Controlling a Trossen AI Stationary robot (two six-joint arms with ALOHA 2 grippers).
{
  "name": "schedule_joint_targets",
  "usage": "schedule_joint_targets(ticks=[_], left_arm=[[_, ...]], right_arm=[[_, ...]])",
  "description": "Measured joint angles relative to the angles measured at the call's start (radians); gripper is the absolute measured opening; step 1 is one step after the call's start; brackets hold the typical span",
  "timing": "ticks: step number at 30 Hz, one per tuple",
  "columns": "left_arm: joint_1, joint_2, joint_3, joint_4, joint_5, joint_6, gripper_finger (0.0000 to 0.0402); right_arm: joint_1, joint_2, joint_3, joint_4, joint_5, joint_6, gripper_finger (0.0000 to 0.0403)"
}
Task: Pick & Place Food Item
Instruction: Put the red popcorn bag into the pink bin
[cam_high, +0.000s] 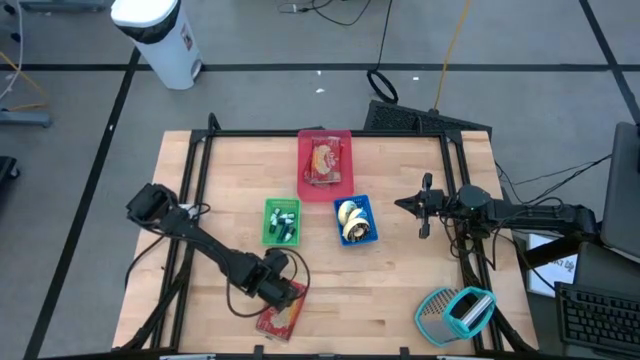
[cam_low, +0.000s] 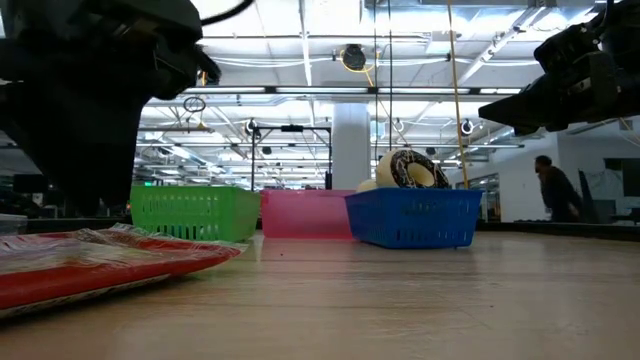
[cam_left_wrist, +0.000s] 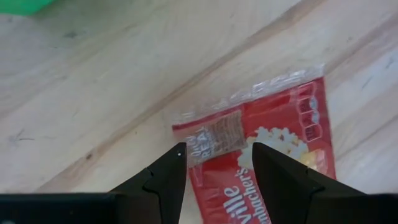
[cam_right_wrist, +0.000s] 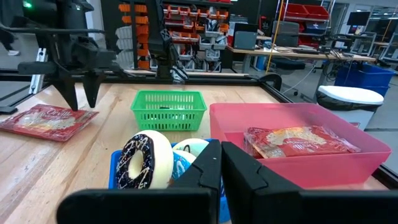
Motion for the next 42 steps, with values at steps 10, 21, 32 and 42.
schedule_joint_targets(ticks=[10,21,32,42], left_arm=[[0.023,0.000,0.000,-0.002,0.048,0.094,0.0182],[0.016,0.000,0.000,-0.001,0.025,0.064,0.0182],[0.020,0.000,0.000,-0.002,0.028,0.025,0.0182],[0.026,0.000,0.000,-0.052,0.093,0.084,0.0182]], right_arm=[[0.000,0.000,0.000,0.000,0.000,0.000,0.0004],[0.000,0.000,0.000,0.000,0.000,0.000,0.0004],[0.000,0.000,0.000,0.000,0.000,0.000,0.0004],[0.000,0.000,0.000,0.000,0.000,0.000,0.0004]])
